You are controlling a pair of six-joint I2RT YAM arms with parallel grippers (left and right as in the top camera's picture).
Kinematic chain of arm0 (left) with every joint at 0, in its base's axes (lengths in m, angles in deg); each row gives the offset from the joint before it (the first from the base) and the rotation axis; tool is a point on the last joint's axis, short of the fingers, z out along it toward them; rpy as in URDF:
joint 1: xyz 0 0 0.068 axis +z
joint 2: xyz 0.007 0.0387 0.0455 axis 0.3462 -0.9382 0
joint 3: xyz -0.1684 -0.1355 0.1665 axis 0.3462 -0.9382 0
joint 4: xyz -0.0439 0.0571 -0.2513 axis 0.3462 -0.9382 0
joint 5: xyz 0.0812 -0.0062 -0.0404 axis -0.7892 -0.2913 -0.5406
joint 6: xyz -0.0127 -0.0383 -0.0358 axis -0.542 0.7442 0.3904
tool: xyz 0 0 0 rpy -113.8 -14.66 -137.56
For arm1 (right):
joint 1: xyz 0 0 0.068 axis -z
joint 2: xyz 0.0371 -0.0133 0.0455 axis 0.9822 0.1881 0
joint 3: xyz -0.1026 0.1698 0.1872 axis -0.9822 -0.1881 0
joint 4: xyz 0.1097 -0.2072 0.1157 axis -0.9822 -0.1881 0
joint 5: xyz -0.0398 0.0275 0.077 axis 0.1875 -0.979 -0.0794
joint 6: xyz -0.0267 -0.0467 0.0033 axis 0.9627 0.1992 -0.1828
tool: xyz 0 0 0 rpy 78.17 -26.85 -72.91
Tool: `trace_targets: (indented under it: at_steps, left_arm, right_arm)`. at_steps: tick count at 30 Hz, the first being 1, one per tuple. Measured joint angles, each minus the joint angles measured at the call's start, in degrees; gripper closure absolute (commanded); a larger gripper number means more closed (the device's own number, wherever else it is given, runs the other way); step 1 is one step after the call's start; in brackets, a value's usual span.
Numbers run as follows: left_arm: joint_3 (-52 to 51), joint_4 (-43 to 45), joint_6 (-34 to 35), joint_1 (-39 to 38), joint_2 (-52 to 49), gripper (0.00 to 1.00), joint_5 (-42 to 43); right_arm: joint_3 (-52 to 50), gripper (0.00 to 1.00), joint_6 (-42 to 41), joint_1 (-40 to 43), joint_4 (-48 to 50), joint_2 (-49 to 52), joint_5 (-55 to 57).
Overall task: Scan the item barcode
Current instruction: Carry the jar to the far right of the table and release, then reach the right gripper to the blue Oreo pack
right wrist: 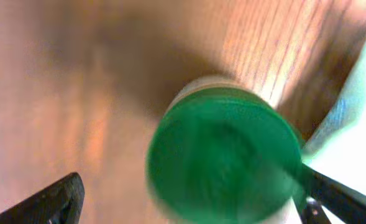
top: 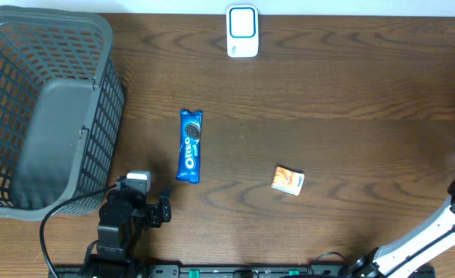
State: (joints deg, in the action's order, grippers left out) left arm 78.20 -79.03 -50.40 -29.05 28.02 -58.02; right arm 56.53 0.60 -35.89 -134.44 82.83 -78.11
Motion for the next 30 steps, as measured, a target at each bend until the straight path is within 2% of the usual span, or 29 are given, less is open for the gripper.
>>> trace_targets:
  at_steps: [8,12,21,30]
  left_arm:
    - [0.0,0.0,0.0,0.0,0.0,0.1,-0.02]
    - [0.0,0.0,0.0,0.0,0.0,0.1,0.0]
    - [0.0,0.0,0.0,0.0,0.0,0.1,0.0]
    - [0.0,0.0,0.0,0.0,0.0,0.1,-0.02]
  right_arm:
    - [26.12,0.01,1.68,-7.78,-16.48,-0.02,-0.28]
    - [35.65,0.01,1.86,-15.67,-23.21,-0.52,-0.31]
    - [37.29,0.01,-0.26,-32.98,-33.59,-0.55,-2.86]
    - [37.29,0.01,2.8,-54.75,-34.4,-0.55,-6.34]
